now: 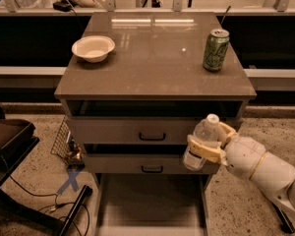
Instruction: Place blue plastic bottle into bottom drawer
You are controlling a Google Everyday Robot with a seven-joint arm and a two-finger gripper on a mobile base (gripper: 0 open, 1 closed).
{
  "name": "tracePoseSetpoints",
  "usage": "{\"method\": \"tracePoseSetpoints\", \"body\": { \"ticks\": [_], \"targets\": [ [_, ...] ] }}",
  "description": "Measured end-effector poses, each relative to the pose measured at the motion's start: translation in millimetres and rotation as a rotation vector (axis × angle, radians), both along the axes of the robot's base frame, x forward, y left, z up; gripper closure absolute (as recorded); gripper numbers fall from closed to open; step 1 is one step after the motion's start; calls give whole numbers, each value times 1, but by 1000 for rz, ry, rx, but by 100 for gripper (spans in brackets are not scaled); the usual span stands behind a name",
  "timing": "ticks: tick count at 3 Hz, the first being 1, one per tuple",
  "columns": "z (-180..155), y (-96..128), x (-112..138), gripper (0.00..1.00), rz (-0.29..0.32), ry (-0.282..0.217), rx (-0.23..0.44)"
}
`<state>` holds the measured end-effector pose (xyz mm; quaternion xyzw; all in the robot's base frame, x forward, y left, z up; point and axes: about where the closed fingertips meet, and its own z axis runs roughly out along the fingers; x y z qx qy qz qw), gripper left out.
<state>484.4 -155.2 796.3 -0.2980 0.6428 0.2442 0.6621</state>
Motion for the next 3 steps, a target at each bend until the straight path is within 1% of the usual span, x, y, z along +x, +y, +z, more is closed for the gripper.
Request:
{"method": "tracePoseSetpoints", "body": {
  "ticks": [1, 2, 3],
  "targets": [
    [-28, 10, -8, 100, 39, 17, -30],
    [-33, 17, -7, 100, 44, 22, -29],
    [-73, 47, -11, 100, 73, 7, -6]
  ]
}}
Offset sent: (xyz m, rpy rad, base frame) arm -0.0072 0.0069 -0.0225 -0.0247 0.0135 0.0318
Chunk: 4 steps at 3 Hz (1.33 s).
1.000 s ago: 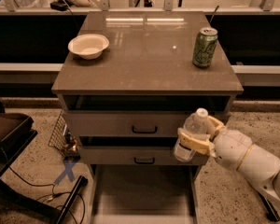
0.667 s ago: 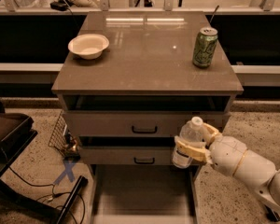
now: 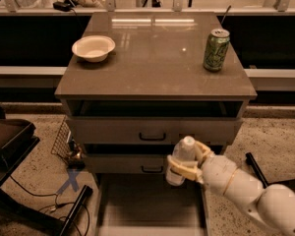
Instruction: Place blue plastic bottle into bottom drawer
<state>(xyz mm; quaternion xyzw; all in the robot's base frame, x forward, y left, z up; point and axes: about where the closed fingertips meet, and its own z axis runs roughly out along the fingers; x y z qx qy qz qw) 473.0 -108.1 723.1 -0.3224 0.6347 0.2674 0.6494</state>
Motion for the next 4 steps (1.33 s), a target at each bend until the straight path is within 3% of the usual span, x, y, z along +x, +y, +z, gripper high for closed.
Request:
{"method": "tracePoseSetpoints", "body": {
  "ticks": [1, 2, 3, 4],
  "targets": [
    [-84, 51, -19, 100, 102, -60, 8],
    [-153, 87, -28, 100, 185, -103, -13],
    [-196, 116, -25, 100, 242, -113, -38],
    [-241, 147, -16, 100, 308, -89, -68]
  ]
}}
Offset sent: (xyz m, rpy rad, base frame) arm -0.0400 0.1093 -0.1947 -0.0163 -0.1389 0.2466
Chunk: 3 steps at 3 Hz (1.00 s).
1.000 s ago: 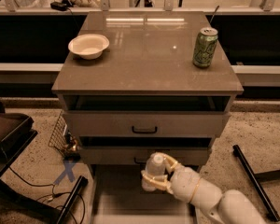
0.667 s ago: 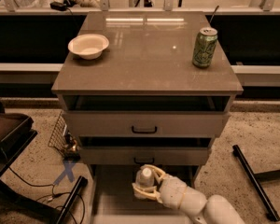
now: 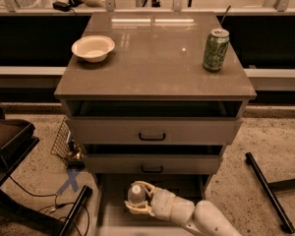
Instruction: Place blue plastic bottle into bottom drawer
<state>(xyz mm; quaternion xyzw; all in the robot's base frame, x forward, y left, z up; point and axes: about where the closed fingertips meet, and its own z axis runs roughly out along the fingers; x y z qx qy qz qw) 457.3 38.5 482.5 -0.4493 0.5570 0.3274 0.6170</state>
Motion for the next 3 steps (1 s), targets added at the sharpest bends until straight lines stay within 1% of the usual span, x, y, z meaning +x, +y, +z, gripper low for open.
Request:
{"method": "tracePoseSetpoints", "body": {
  "ticks": [1, 2, 3],
  "targets": [
    [0, 0, 0, 100, 0, 0, 0],
    [-23, 11, 12, 100, 29, -1, -16],
    [-89, 44, 33, 100, 107, -8, -28]
  ]
}}
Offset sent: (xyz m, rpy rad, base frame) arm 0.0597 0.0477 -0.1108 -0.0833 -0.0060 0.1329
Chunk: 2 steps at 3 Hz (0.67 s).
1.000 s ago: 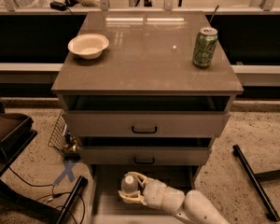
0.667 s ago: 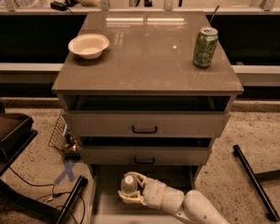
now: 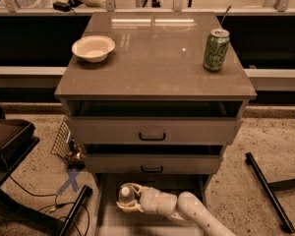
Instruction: Place blue plastic bottle into bottom drawer
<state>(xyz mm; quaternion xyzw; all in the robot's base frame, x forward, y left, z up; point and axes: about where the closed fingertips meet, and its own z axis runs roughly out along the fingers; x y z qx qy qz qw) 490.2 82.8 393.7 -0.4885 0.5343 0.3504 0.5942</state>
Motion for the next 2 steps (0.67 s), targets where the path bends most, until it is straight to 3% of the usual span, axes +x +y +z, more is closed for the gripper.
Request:
{"method": "tracePoseSetpoints", "body": {
  "ticks": [1, 2],
  "targets": [
    [-56, 36, 1, 100, 107, 5, 25],
    [-110, 34, 25, 100, 138, 31, 15]
  ]
}}
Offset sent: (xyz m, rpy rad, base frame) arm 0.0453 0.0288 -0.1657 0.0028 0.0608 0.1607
